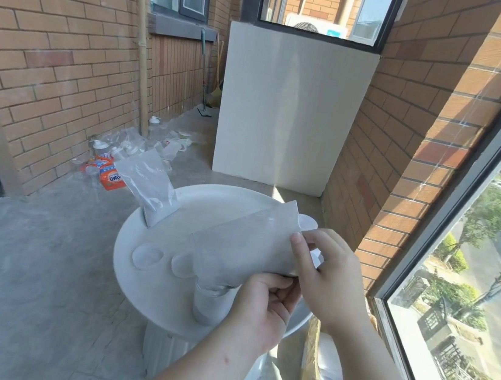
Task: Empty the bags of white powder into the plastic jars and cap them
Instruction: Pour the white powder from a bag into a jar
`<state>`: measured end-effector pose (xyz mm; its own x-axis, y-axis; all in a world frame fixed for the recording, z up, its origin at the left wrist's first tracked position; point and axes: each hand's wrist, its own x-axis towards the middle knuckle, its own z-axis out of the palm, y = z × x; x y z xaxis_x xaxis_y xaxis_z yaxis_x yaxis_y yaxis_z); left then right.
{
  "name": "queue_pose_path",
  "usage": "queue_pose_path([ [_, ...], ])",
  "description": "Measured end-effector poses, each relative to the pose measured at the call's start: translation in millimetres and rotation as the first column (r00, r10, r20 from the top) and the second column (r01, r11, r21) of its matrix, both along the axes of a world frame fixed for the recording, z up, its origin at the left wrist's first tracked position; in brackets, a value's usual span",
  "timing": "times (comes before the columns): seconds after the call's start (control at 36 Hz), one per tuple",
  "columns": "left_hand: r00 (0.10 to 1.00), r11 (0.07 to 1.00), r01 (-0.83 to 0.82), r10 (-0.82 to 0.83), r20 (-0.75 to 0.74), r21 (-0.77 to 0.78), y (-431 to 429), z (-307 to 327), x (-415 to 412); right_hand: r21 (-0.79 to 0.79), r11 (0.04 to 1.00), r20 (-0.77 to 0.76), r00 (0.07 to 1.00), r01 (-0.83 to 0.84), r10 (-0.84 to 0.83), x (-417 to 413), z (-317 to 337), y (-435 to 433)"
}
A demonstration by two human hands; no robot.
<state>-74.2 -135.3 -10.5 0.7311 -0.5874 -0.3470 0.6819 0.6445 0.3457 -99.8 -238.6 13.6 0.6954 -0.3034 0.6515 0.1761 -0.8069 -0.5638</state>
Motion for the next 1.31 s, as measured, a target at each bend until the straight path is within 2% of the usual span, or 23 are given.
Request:
queue_pose_path([
  [0.11,1.000,1.000,0.004,-0.004,0.015,-0.019,0,2,-2,-0.011,1.000,-0.013,1.000,-0.013,0.012,-4,0,-8],
  [0.36,1.000,1.000,0.002,-0.002,0.031,0.006,-1,-2,-1,-0.134,0.990,0.080,0.996,0.040,-0.029,3,-3,-8],
  [1.31,0.995,0.997,-0.050,0.054,-0.079,0.051,5,1,2,-0.150,0.980,0.145,0.984,0.130,-0.108,14,-2,10],
])
